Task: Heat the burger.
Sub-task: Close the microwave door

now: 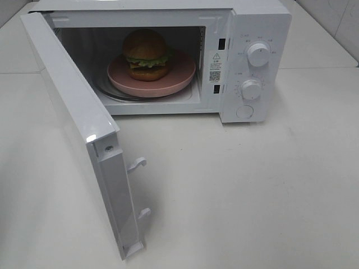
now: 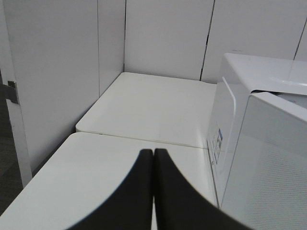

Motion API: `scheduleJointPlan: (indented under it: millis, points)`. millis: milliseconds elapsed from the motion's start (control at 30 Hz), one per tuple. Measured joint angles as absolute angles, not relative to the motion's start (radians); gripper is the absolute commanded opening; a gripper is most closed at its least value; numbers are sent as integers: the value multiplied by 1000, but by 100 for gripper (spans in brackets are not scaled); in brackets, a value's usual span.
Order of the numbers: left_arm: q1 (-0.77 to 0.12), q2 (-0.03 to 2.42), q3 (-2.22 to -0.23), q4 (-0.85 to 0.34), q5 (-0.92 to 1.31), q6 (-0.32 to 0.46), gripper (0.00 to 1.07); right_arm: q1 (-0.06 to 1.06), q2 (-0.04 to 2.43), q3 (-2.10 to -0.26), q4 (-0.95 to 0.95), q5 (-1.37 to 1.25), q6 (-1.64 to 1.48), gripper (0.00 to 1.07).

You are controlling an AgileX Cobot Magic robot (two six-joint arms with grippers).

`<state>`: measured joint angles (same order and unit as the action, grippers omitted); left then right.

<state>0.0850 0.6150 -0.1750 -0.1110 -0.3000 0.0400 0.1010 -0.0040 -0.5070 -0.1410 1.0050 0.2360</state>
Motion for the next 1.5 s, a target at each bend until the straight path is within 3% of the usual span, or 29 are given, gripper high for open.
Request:
scheduleJointPlan:
  millis: [167,367,833,1233,1500]
  points:
    - [85,744,-160,-49,-419,10,0,101,-4,-507,-141,1005,236,76]
    - [85,981,-158,157,-633,-122,0,101,-4,-507,-141,1005,236,75]
    - [85,1320,-274,519,-849,-297,0,101,-4,-507,-141,1006,236,75]
    - [69,1458,-358,626,-926,-425,0,101,-4,-507,-141,1006,236,75]
    - [-76,1523,-419,594,-863,-425,0,101,-4,-507,-141,1006,236,75]
